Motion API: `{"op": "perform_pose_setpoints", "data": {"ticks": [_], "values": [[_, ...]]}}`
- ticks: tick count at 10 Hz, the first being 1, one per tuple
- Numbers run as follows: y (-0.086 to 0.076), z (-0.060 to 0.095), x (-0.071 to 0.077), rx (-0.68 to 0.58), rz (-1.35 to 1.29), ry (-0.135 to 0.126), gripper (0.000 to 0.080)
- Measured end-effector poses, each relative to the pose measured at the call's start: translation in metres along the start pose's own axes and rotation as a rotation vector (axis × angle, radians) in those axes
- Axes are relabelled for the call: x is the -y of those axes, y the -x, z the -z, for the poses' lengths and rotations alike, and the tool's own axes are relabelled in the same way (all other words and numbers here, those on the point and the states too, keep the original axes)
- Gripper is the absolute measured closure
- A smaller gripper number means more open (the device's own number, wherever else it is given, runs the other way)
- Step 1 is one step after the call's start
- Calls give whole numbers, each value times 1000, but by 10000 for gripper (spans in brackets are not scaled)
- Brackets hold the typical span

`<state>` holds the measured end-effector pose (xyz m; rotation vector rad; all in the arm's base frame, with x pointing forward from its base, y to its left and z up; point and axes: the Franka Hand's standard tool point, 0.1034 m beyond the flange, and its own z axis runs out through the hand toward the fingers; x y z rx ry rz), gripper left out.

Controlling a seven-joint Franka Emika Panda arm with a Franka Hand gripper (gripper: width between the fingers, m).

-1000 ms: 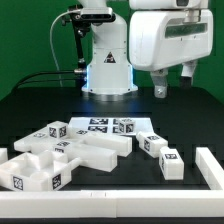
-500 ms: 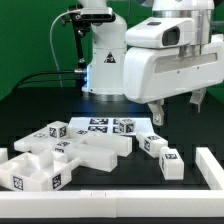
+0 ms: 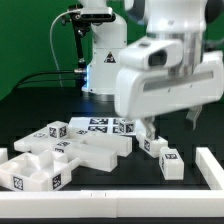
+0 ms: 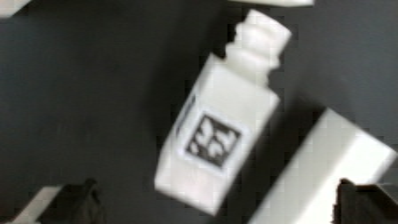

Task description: Assemble chair

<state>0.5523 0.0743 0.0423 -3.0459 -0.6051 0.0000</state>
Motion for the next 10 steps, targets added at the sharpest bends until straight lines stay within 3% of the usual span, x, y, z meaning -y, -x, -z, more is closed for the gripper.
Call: {"op": "perform_pose_setpoints", "data": {"ticks": [4,7,9,10], "values": [[8,-32,5,-18,1,-8,150],[9,-36,8,-16,4,-9,150],[9,-36,8,-16,4,-9,374],[9,-36,8,-16,4,-9,374]]}}
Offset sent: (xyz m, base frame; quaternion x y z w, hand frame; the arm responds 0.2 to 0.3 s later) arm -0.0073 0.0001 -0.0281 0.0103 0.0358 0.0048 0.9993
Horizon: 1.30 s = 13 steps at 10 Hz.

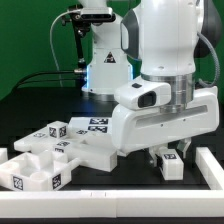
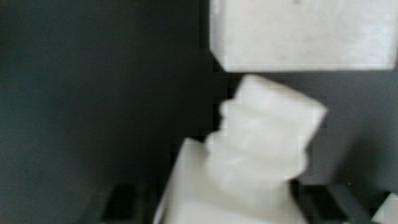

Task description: Assemble chair

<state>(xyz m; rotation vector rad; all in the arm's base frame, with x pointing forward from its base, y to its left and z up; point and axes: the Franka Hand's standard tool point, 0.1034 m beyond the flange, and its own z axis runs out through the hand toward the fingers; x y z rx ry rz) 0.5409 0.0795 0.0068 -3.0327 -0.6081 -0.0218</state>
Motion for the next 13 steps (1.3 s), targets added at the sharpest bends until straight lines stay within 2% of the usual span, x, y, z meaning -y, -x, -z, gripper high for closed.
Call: {"op": "perform_pose_setpoints", "data": {"ticks": [1,3,5,6,7,8,9,10,13], "values": [[0,2,0,9,3,-1,503],[-13,29,-10,36,19,-10,509],[-7,56,-11,54,28,-11,509],[-3,71,-3,43,25,-4,509],[10,81,15,33,2,1,509],[26,83,37,19,-4,7,509],[31,78,50,-5,0,13,509],[31,75,53,-31,27,24,509],[33,73,52,-20,-27,19,509]]}}
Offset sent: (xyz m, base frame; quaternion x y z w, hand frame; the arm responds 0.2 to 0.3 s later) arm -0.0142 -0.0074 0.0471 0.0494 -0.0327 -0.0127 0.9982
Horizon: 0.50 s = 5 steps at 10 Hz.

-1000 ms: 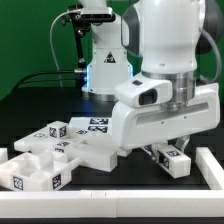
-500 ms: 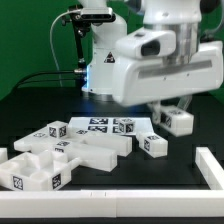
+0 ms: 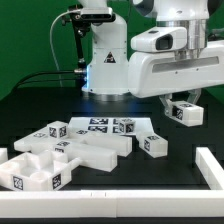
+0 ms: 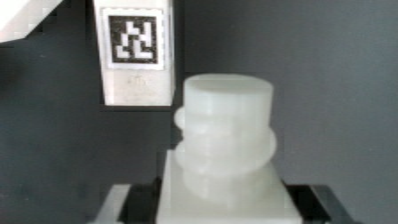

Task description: Assemble chair

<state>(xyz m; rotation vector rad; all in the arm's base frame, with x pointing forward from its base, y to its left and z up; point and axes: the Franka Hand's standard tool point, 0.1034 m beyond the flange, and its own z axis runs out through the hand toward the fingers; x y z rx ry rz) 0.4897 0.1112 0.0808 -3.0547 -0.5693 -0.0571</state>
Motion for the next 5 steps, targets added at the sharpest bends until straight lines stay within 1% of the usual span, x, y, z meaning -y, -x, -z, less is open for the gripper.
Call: {"op": "perform_pose_setpoints", "data": {"ticks": [1,2,3,4,5], "values": [[9,-7,5,19,-87,-3,509],[25,-11,19,26,-157,-3,509],[39,-12,28,8,-168,-3,509],[48,-16,33,-3,-176,-6,509],[47,-16,32,2,-170,-6,509]]}}
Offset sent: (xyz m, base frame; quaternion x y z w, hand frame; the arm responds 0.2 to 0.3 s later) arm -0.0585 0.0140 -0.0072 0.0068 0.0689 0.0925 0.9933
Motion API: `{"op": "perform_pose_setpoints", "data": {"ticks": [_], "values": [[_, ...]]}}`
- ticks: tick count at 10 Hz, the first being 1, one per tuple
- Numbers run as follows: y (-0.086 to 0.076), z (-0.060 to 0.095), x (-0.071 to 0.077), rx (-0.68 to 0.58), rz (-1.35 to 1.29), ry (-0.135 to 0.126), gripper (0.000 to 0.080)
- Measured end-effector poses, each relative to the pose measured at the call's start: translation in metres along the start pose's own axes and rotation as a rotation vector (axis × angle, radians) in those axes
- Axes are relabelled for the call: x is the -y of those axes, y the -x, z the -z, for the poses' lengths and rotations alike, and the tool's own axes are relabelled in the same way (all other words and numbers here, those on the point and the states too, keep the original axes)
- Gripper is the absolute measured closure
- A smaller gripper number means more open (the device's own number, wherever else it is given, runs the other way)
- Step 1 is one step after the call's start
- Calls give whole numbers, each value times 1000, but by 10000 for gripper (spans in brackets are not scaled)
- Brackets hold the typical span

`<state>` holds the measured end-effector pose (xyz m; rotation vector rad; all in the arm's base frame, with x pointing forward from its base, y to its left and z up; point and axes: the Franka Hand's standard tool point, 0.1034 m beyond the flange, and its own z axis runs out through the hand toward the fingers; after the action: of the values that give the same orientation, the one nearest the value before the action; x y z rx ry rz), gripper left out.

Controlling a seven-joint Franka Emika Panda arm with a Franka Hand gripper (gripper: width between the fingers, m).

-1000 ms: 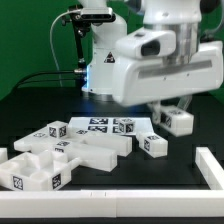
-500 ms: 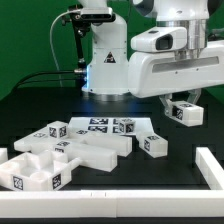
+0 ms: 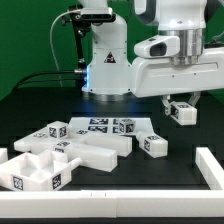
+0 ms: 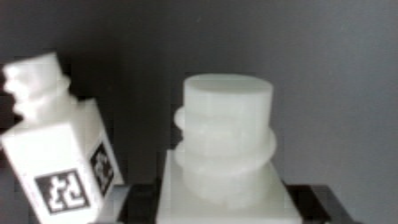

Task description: Assemble chair

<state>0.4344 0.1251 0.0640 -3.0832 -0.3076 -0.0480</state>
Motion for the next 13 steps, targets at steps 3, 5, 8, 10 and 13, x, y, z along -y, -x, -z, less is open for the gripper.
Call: {"op": "perform_pose_setpoints", "data": {"ticks": [3,5,8,10,13], "values": [[12,-11,13,-9,-82,-6,509],[33,-34,23,12,-90,-13,509],[41,-48,23,37,-158,-24,509],[42,-48,23,37,-157,-24,509],[37,-35,7,55,-77,-21,192]]}}
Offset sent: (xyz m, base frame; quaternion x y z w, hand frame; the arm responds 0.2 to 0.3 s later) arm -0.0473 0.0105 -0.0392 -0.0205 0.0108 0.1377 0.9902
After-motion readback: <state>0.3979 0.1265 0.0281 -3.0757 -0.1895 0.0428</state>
